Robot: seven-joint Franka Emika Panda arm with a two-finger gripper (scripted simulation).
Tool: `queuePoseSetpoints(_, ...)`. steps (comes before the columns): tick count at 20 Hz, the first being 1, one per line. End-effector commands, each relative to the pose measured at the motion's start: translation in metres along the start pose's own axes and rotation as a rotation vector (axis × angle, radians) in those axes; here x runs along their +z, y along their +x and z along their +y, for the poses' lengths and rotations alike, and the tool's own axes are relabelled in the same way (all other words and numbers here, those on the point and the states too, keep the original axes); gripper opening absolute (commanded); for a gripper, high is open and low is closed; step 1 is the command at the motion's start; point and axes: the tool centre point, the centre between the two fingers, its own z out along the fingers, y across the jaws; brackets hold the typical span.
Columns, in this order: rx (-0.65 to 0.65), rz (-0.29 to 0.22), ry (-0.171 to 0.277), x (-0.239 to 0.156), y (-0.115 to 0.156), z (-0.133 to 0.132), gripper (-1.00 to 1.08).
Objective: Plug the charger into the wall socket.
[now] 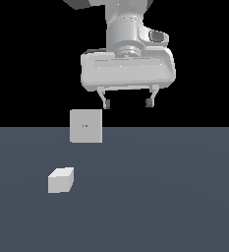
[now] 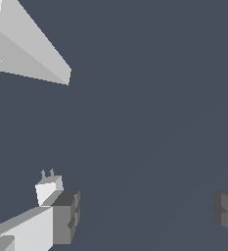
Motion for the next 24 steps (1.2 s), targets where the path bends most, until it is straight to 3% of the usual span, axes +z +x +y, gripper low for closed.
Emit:
queuePoseSetpoints(1,0.0,0.0,0.0,0.0,0.0,0.0,1.0)
queuePoseSetpoints(12,-0.016,0.033,0.006,0.009,-0.009,-0.014,1.0)
queuePoseSetpoints(24,-0.068,0.139,0.025,0.041,-0.035,-0.061,1.0)
